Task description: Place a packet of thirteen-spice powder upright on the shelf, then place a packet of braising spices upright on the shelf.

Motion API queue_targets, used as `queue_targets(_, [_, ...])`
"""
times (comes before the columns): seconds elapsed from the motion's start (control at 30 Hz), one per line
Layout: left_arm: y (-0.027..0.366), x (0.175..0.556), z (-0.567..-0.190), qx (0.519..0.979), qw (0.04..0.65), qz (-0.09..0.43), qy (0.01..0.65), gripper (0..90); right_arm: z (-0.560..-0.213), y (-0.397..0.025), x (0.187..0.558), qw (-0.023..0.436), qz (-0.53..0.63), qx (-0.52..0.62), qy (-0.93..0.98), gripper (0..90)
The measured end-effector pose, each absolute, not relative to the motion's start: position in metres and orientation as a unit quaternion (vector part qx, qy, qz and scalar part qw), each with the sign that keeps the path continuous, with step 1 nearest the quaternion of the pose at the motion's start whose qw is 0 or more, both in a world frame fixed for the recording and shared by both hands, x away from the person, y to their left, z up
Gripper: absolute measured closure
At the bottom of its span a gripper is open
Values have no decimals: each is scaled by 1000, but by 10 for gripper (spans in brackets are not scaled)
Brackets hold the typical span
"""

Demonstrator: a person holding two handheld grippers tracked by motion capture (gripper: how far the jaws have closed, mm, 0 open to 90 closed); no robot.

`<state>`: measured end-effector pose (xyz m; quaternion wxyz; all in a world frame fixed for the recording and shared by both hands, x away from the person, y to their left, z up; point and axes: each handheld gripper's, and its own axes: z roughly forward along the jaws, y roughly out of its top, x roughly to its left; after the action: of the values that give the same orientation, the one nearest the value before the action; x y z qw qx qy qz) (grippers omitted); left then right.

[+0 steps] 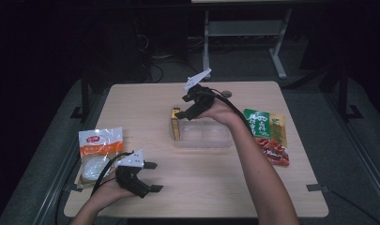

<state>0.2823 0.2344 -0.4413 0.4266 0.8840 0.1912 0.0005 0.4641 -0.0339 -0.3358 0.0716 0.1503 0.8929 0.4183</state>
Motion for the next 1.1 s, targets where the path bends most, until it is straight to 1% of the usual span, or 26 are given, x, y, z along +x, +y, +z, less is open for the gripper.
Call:
queue_targets(0.17, [234,283,-443,887,422,1,189,116,-329,-57,452,84,426,163,886,180])
queue_targets(0.23, [234,283,-443,887,421,1,188,116,-328,-61,450,81,429,169,884,181])
queue_targets(0.33, [233,282,-444,889,419,0,186,118,-327,-82,441,99,429,176,881,196])
queue_targets(0.43, [232,281,-444,890,418,1,183,118,-326,-97,434,106,429,191,877,205])
queue_targets(0.93, [231,280,-443,892,413,6,182,118,-354,-181,392,148,411,256,862,233])
queue_targets(1.0, [231,280,-443,892,413,5,183,119,-356,-186,390,150,407,261,862,233])
queue_targets(1.03, [231,280,-443,890,416,3,187,119,-359,-193,387,159,396,270,863,243])
queue_targets(1.07, [231,280,-442,887,422,7,187,117,-361,-208,378,201,342,290,871,309])
queue_targets(1.1, [232,281,-441,884,427,9,191,117,-359,-215,372,183,355,298,867,286])
